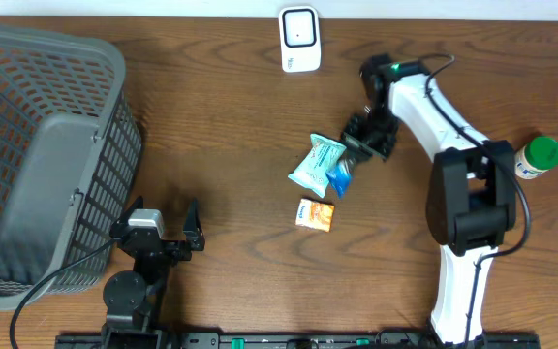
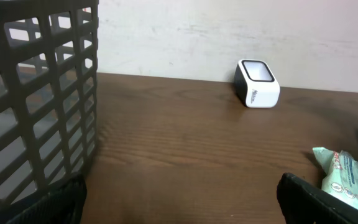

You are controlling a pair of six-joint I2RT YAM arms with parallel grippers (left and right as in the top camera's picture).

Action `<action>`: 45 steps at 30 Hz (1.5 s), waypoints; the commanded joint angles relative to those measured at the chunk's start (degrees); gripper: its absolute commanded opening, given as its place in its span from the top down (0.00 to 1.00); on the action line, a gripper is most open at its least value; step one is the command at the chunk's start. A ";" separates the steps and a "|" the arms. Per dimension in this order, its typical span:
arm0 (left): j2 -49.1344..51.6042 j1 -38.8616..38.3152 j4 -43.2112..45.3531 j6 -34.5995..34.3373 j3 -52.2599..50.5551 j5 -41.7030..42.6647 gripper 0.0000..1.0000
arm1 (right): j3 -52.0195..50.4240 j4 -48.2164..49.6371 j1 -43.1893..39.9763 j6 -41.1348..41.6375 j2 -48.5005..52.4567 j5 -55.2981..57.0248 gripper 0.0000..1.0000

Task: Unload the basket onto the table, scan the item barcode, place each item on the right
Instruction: 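Lift the Oreo packet and hold it at the white scanner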

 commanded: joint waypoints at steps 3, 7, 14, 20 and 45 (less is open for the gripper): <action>-0.31 -0.02 -1.77 0.50 -0.98 1.18 0.02 | 3.30 4.22 0.11 -36.94 -7.19 -38.69 0.99; -0.31 -0.02 -1.77 0.52 -0.98 1.18 0.02 | 3.17 4.74 1.20 -42.73 -7.39 -43.76 0.99; -0.31 -0.02 -1.77 0.50 -0.98 1.18 0.02 | 3.06 3.74 4.57 -79.58 -7.39 -65.44 0.99; -0.31 -0.02 -1.77 0.50 -0.98 1.18 0.02 | 3.06 5.81 7.85 -80.19 -7.39 -65.42 0.99; -0.31 -0.02 -1.77 0.50 -0.98 1.18 0.02 | 9.01 26.99 16.76 -53.35 -7.30 23.82 0.99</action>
